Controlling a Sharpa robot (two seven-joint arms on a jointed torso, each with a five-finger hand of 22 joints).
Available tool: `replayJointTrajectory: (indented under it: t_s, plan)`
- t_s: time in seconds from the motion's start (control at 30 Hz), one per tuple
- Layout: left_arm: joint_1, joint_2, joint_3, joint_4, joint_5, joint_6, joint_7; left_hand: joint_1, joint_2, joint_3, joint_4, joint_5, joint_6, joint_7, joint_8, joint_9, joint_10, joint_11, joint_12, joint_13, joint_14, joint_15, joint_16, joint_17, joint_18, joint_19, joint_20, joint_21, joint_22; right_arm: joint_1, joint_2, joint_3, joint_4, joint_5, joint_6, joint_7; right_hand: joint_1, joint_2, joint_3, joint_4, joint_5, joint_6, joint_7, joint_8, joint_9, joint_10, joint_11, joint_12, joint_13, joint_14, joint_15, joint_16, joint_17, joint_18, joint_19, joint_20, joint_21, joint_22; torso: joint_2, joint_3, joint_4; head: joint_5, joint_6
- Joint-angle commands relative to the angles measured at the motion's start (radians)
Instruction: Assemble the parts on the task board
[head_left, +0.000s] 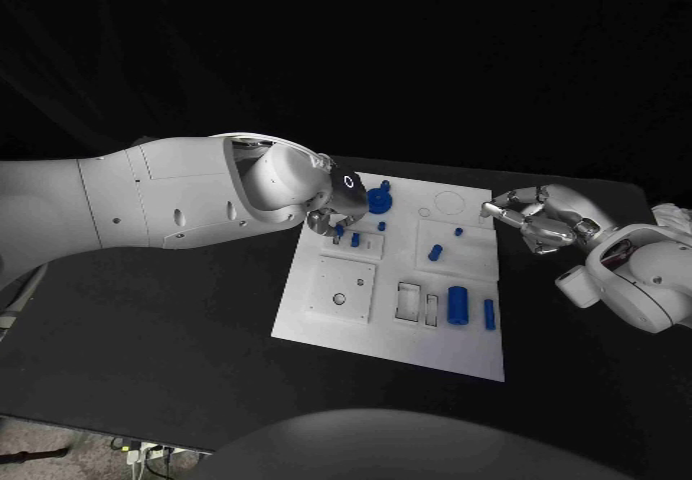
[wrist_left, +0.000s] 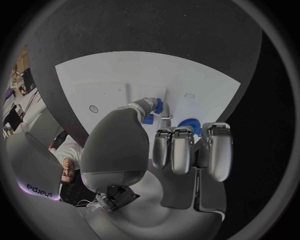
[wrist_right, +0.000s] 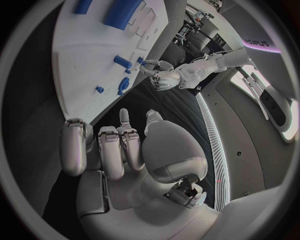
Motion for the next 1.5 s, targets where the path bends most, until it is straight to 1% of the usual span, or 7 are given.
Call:
replayJointTrajectory:
  t_s: [0.03, 0.3, 0.6, 0.87, 1.0, 1.2, 1.5]
  plan:
    - [-0.002, 0.000, 0.000, 0.000, 0.003, 0.004, -0.008, -0.002, 0.037, 0.013, -0.006, 0.016, 0.000, 0.006, 0.009, 0.027, 0.104, 0.008, 0.002, 0.263, 0.105, 0.010, 0.002, 0.263, -0.007, 0.104, 0.010, 0.002, 0.263, -0.001, 0.000, 0.000, 0.000, -0.011, 0.016, -0.002, 0.018, 0.000, 0.001, -0.004, 0.009, 0.006, -0.002, -0.001, -0.002, 0.107, 0.002, 0.000, 0.262, 0.104, 0.007, 0.003, 0.263, -0.007, -0.008, -0.002, -0.005, 0.193, 0.000, 0.0009, 0.0010, 0.001, 0.000]
    - [-0.003, -0.010, 0.000, 0.005, 0.032, -0.019, -0.047, -0.020, 0.082, 0.068, -0.033, 0.084, 0.014, 0.016, 0.023, 0.069, 0.104, 0.010, 0.002, 0.263, 0.105, 0.011, 0.002, 0.263, -0.007, 0.104, 0.011, 0.002, 0.263, -0.001, -0.002, 0.000, 0.000, -0.013, 0.014, -0.004, 0.045, -0.004, 0.005, -0.007, 0.031, 0.006, -0.002, -0.003, -0.004, 0.107, 0.002, 0.000, 0.262, 0.104, 0.006, 0.003, 0.263, -0.006, -0.011, -0.002, -0.008, 0.192, 0.000, 0.0010, 0.0013, 0.002, 0.000]
    - [0.005, -0.053, 0.001, 0.050, 0.294, -0.031, -0.238, -0.060, 0.057, 0.090, -0.111, 0.269, 0.069, 0.031, 0.041, 0.106, 0.104, 0.016, 0.002, 0.263, 0.105, 0.011, 0.002, 0.263, -0.007, 0.104, 0.009, 0.002, 0.263, -0.001, -0.006, 0.000, 0.002, -0.016, 0.012, -0.011, 0.066, -0.008, 0.009, -0.010, 0.048, 0.007, -0.003, -0.004, -0.006, 0.107, 0.001, 0.000, 0.262, 0.104, 0.006, 0.003, 0.263, -0.006, -0.013, -0.002, -0.010, 0.191, -0.002, 0.0021, 0.0019, 0.004, 0.000]
    - [0.037, -0.081, 0.001, 0.100, 0.650, -0.028, -0.461, -0.110, 0.039, 0.091, -0.189, 0.499, 0.130, 0.032, 0.051, 0.129, 0.104, 0.025, 0.002, 0.263, 0.105, 0.015, 0.002, 0.263, -0.007, 0.104, 0.012, 0.002, 0.263, -0.001, -0.002, 0.000, 0.004, -0.018, 0.009, -0.017, 0.074, -0.009, 0.011, -0.011, 0.055, 0.008, -0.003, -0.004, -0.006, 0.107, 0.001, 0.000, 0.262, 0.104, 0.006, 0.003, 0.263, -0.005, -0.017, -0.002, -0.014, 0.190, -0.001, 0.0016, 0.0003, 0.007, 0.000]
    - [0.044, -0.081, 0.001, 0.110, 0.810, -0.028, -0.577, -0.121, 0.046, 0.095, -0.205, 0.516, 0.136, 0.033, 0.053, 0.135, 0.104, 0.025, 0.002, 0.263, 0.105, 0.016, 0.002, 0.263, -0.007, 0.104, 0.013, 0.002, 0.263, -0.001, -0.001, 0.000, 0.005, -0.019, 0.010, -0.022, 0.081, -0.010, 0.012, -0.012, 0.060, 0.008, -0.003, -0.005, -0.007, 0.107, 0.000, 0.000, 0.262, 0.104, 0.005, 0.003, 0.263, -0.004, -0.020, -0.003, -0.016, 0.189, 0.000, 0.0008, -0.0002, 0.006, 0.000]
    - [0.047, -0.076, 0.001, 0.118, 0.959, -0.025, -0.695, -0.143, 0.116, 0.064, -0.187, 0.371, 0.111, 0.040, 0.051, 0.156, 0.104, 0.028, 0.002, 0.263, 0.105, 0.020, 0.002, 0.263, -0.007, 0.104, 0.019, 0.002, 0.263, -0.001, 0.000, 0.000, 0.004, -0.020, 0.014, -0.026, 0.087, -0.011, 0.014, -0.014, 0.065, 0.007, -0.004, -0.006, -0.008, 0.107, -0.001, 0.000, 0.262, 0.104, 0.005, 0.003, 0.263, -0.003, -0.023, -0.003, -0.020, 0.187, 0.000, -0.0001, -0.0004, 0.005, 0.000]
    - [0.047, -0.056, 0.000, 0.115, 1.034, -0.040, -0.786, -0.135, 0.140, 0.051, -0.179, 0.342, 0.103, 0.041, 0.042, 0.155, 0.104, 0.028, 0.002, 0.263, 0.105, 0.020, 0.002, 0.263, -0.007, 0.104, 0.019, 0.002, 0.263, -0.001, 0.004, 0.000, 0.001, -0.019, 0.019, -0.030, 0.094, -0.012, 0.016, -0.014, 0.069, 0.005, -0.004, -0.008, -0.009, 0.107, -0.001, 0.000, 0.262, 0.104, 0.005, 0.003, 0.263, -0.002, -0.029, -0.003, -0.024, 0.185, -0.001, -0.0008, 0.0013, 0.008, 0.000]
